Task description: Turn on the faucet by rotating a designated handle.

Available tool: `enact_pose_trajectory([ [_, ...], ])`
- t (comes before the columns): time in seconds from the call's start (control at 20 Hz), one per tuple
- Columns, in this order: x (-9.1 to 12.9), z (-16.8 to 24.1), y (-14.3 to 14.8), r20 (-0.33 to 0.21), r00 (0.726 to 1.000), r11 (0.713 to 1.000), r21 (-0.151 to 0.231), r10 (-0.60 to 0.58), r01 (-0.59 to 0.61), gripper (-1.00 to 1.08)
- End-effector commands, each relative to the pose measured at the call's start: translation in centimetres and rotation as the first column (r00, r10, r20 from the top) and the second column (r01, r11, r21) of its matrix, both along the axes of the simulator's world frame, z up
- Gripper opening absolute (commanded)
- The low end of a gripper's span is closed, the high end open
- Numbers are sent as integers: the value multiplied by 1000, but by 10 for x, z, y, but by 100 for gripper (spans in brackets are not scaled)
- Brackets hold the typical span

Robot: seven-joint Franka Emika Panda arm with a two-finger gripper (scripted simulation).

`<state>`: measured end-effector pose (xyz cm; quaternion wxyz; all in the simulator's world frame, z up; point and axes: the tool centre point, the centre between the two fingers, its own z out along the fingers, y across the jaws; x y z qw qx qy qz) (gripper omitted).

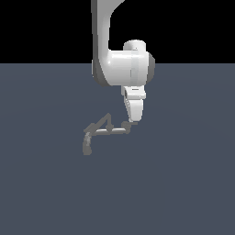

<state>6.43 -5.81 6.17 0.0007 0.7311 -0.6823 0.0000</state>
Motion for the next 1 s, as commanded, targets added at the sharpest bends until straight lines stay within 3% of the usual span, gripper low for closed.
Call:
enact_pose_trajectory([
  [0.0, 1, -1, -1, 1, 1000, 1000, 1, -5, 5, -100],
  [0.2, 1, -1, -1, 1, 1000, 1000, 1, -5, 5, -100],
  [0.6, -22, -1, -22, 1, 1000, 1000, 1, -5, 5, -100],
  [0.7, -19, -1, -19, 3, 1000, 1000, 2, -3, 3, -100],
  [0.95, -34, -1, -20, 2, 1000, 1000, 1, -4, 4, -100],
])
